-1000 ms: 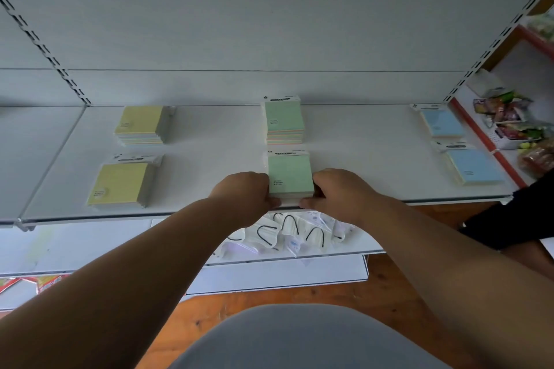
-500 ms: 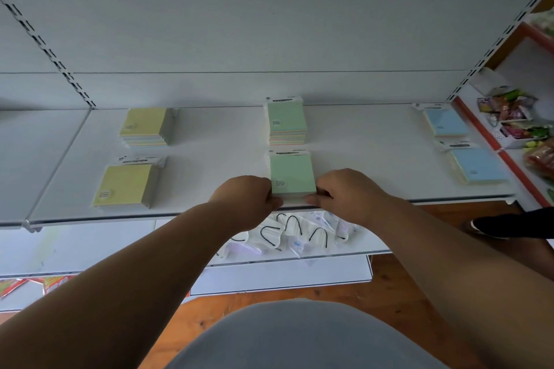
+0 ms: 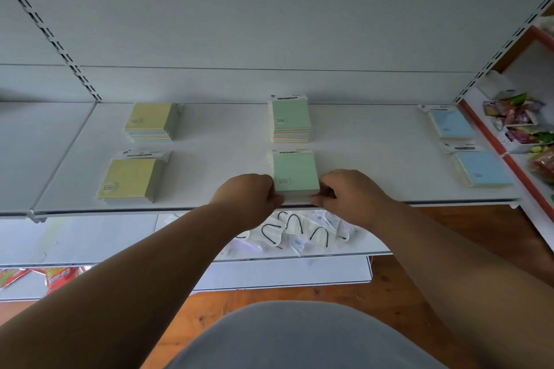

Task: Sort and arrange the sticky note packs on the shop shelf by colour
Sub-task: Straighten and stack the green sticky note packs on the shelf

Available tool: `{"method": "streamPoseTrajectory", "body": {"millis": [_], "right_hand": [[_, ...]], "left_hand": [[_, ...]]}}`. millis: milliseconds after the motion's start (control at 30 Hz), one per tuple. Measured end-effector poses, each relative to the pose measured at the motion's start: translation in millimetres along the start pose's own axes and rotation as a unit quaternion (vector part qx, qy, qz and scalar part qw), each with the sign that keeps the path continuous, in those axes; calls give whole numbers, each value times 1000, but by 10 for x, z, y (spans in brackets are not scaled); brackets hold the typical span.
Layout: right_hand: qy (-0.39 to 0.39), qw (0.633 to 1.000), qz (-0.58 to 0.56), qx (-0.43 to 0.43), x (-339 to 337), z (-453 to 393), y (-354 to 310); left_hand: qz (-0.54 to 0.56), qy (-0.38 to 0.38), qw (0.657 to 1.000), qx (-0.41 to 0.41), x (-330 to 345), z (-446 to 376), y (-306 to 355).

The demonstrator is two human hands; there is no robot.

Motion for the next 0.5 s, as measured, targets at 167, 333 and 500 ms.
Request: {"method": "streamPoseTrajectory", "body": {"millis": [167, 333, 500], "right_hand": [[25, 999, -38, 3, 17, 29, 10], [22, 998, -54, 18, 7, 42, 51], [146, 953, -258, 59, -112, 188, 116]], "left_hand": [[20, 13, 1000, -19, 2, 29, 18], [34, -1, 999, -35, -24, 66, 6], [285, 102, 947, -105, -72, 241, -96]]}}
Point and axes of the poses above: each hand's wrist, its own z-axis away from the middle knuckle, its own x-axis out of the palm, y = z × x, the point moved 5 cm from there along -z, towards the middle knuckle, and after that the axes turned 12 degrees about -z, right-handed, at the moved point
